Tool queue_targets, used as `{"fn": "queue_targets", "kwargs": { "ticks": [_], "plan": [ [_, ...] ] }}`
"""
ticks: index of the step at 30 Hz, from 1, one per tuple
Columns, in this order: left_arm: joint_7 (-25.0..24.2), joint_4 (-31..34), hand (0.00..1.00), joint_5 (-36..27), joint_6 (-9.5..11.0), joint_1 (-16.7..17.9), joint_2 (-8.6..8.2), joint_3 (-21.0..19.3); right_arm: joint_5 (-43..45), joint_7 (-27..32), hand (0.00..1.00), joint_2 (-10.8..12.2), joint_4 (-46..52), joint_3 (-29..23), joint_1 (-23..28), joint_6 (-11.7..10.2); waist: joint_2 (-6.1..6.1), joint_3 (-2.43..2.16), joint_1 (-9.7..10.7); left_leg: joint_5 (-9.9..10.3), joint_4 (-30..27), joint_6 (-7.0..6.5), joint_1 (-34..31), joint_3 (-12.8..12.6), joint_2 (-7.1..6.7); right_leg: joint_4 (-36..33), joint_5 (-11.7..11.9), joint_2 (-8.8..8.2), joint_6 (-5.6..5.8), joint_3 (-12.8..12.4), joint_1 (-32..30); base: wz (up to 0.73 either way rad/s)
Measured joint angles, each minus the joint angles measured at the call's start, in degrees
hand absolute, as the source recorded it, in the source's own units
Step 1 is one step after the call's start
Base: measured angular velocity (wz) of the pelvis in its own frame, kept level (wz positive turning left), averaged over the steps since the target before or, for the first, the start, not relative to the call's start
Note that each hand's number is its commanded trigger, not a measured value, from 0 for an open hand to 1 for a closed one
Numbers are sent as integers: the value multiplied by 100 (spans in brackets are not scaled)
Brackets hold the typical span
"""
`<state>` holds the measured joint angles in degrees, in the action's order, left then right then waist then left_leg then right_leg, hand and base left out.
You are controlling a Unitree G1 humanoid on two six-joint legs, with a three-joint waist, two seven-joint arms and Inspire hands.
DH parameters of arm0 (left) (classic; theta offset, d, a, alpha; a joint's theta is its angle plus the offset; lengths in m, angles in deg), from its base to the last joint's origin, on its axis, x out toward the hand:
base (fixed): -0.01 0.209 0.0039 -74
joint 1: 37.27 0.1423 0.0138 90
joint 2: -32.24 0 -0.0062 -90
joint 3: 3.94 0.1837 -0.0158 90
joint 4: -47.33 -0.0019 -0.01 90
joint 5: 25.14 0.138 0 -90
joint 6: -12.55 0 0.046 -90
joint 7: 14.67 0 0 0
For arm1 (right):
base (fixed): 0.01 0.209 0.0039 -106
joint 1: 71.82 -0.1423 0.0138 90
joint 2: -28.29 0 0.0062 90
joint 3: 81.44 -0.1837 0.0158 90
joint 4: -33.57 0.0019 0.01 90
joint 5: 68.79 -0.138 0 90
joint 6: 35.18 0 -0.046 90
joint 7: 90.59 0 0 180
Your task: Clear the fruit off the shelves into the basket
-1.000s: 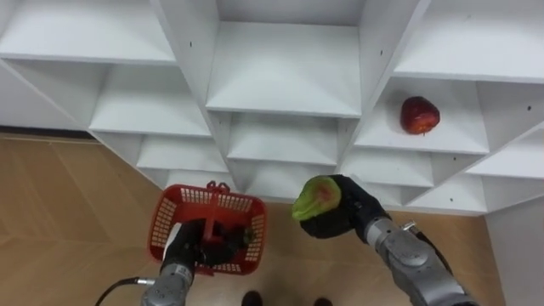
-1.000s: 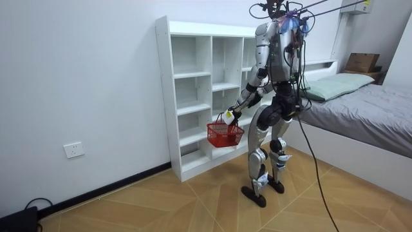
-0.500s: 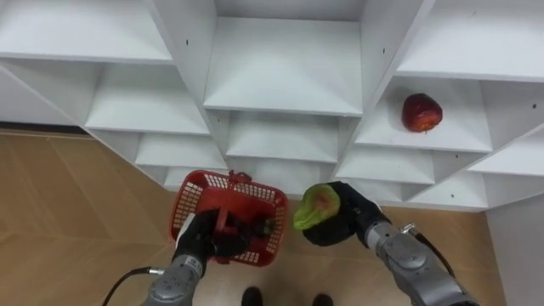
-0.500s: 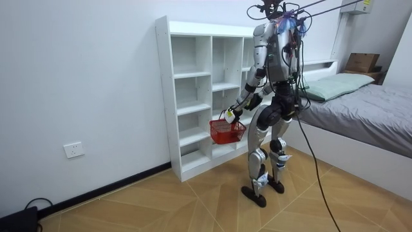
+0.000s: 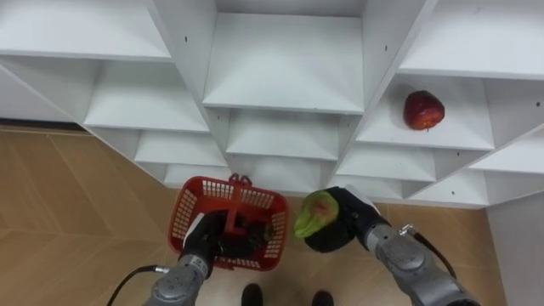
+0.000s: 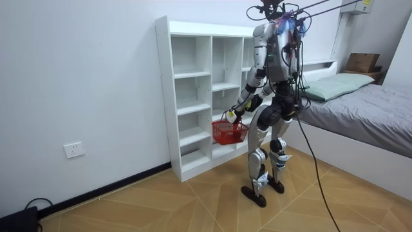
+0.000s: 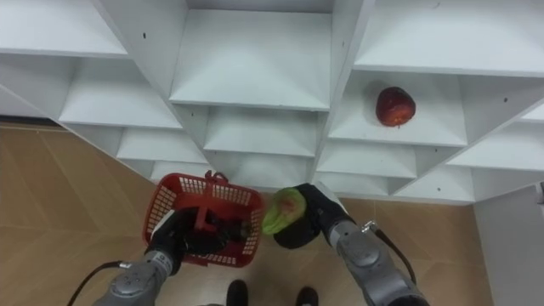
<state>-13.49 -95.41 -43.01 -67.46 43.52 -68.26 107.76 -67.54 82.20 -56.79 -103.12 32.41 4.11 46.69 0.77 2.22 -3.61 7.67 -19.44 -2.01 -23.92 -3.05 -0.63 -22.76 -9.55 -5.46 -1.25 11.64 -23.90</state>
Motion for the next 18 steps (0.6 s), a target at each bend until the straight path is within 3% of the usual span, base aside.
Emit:
{"fn": "queue_targets", "kwargs": {
  "ticks": [8, 10, 18],
  "plan": [
    [-194, 183, 100, 3, 51, 8, -13, 165, 175, -117, 100, 3, -1, -3, 2, -8, 5, 14, 15, 1, -41, -1, -54, 11, 5, 5, -2, -7, -4, 38, -31, 1],
    [-218, 243, 100, 0, 157, 17, -16, 221, 174, -121, 100, 17, 0, -1, 16, -9, 5, 13, 16, 1, -36, -1, -53, 12, 5, 12, -2, -8, -4, 69, -27, 0],
    [-446, 386, 100, -1, 164, 25, -43, 404, 162, -140, 100, 20, -1, 8, 16, -14, 3, 12, 14, 1, -37, -1, -64, 11, 11, 24, -2, -10, -5, 112, 4, 2]
  ]
}}
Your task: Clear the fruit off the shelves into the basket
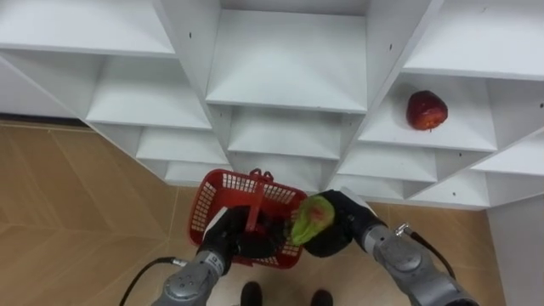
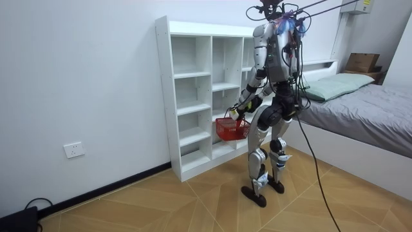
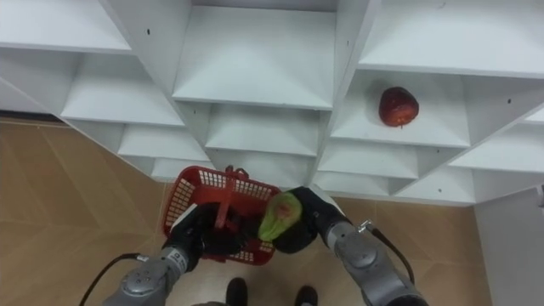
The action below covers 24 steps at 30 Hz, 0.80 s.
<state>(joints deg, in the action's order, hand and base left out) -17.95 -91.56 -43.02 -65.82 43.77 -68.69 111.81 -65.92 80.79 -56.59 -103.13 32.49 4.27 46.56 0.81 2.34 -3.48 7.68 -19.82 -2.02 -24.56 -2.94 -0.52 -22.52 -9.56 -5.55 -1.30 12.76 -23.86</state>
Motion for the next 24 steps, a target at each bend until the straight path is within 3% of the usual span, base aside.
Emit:
{"fn": "queue_targets", "kwargs": {
  "ticks": [4, 5, 6, 7, 9, 10, 13, 24],
  "plan": [
    [-81, 173, 100, -9, 0, 3, 9, 37, -1, -34, 95, -4, 0, 13, 0, 0, -5, -3, -3, 0, -2, 0, 3, 0, 3, -2, 1, 2, -1, -1, 6, 0],
    [-94, 179, 100, -13, 0, 2, 13, 37, -2, -34, 82, -4, 1, 13, 0, 0, -5, -3, -3, 0, -2, 0, 4, 0, 4, -2, 1, 3, -1, -1, 6, 0],
    [-112, 187, 100, -31, 0, 3, 11, 51, -3, -32, 78, 1, 1, 16, 1, 0, -6, -4, -5, 0, -2, 0, 4, 0, 6, 1, 1, 6, -1, 1, 7, 0],
    [-115, 201, 100, -32, 0, 3, 8, 73, -15, -31, 55, -3, 1, 17, 11, 0, -6, -4, -4, 0, 0, 0, 5, -6, 9, 4, 2, 14, -2, -17, 7, 0],
    [-128, 216, 100, -32, 0, 3, 9, 124, -24, -28, 36, -6, 1, 16, 29, 0, -9, -5, -9, 0, 2, 0, 7, -11, 13, 8, 3, 52, -3, -32, 6, 0],
    [-141, 216, 100, -32, 0, 3, 10, 138, -24, -28, 21, -7, 1, 16, 35, 0, -10, -6, -11, 0, 3, 1, 9, -15, 15, 9, 4, 59, -4, -49, 5, 0],
    [-208, 221, 100, -42, 0, -2, 11, 150, -48, -27, 2, -14, -9, 70, 37, 0, -10, -6, -3, 0, 3, 2, 17, -17, 18, -1, 3, 59, -5, -68, 1, 0],
    [-490, 234, 100, -62, 0, -2, 12, 252, -85, -27, 0, -16, -27, 125, 45, 0, -10, -6, 4, 4, -15, 10, 16, -16, 33, -12, 6, 69, -7, -140, -13, -1]
  ]
}}
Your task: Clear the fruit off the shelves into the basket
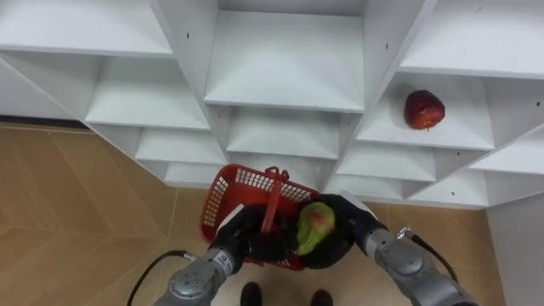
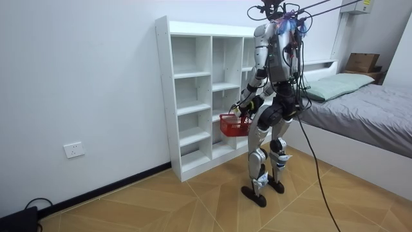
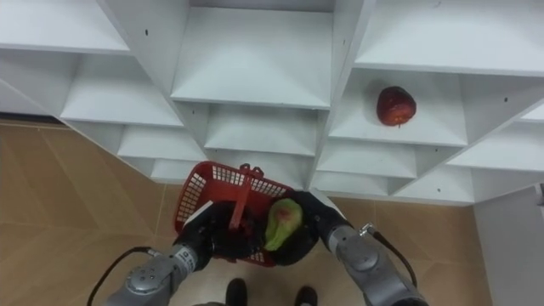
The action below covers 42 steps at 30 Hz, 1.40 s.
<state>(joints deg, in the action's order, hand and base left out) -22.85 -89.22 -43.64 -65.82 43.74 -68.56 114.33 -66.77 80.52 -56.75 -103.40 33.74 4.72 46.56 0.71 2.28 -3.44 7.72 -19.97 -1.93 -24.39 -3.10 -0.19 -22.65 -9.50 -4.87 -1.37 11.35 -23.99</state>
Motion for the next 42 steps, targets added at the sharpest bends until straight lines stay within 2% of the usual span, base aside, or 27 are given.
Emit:
{"fn": "queue_targets", "kwargs": {
  "ticks": [9, 24, 42],
  "plan": [
    [-113, 2, 100, 1, -2, -2, 10, 14, -176, 5, 0, 37, -190, 42, 1, 0, 1, 0, 16, 11, -30, 12, -5, -13, 16, 3, 2, 17, -4, -14, 5, 0],
    [-234, -3, 100, 2, -62, 10, 113, 144, -167, -2, 0, 161, -486, 56, -6, 12, -1, 0, 15, 69, -180, 87, -7, -56, 140, 33, 37, 131, -80, -40, 45, -1],
    [-252, 22, 100, 4, -83, 15, 116, 163, -173, 1, 0, 158, -451, 56, -3, 14, -59, -12, 10, 73, -174, 93, -10, -148, 143, -119, 7, 92, -112, -96, -71, -1]
  ]
}}
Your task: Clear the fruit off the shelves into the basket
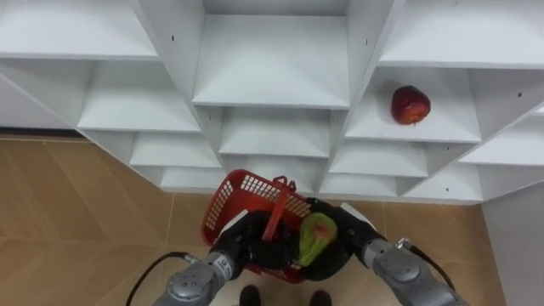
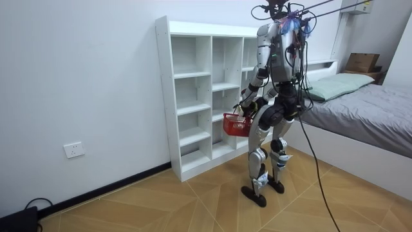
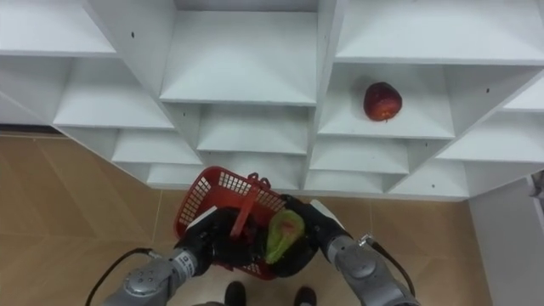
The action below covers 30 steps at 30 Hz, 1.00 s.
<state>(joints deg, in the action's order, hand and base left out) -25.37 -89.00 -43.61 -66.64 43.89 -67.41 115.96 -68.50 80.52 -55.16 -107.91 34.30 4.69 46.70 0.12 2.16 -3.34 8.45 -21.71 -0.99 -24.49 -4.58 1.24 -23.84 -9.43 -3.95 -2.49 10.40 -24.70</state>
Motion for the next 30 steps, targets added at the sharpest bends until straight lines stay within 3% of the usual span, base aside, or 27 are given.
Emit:
{"fn": "queue_targets", "kwargs": {
  "ticks": [18, 30],
  "plan": [
    [216, -10, 100, 64, 1, 28, 37, -51, -285, 1, 0, 49, 137, 50, 7, 2, 95, -28, -1, -5, 42, 4, 93, -123, -9, -90, -43, -5, -18, -90, -22, -2],
    [400, -97, 100, 283, 4, 110, 82, -206, -306, -59, 0, 62, 626, 119, 133, 1, 90, -33, -11, -4, 34, 4, 108, -120, -2, -80, -42, -8, -17, -74, 15, 0]
  ]
}}
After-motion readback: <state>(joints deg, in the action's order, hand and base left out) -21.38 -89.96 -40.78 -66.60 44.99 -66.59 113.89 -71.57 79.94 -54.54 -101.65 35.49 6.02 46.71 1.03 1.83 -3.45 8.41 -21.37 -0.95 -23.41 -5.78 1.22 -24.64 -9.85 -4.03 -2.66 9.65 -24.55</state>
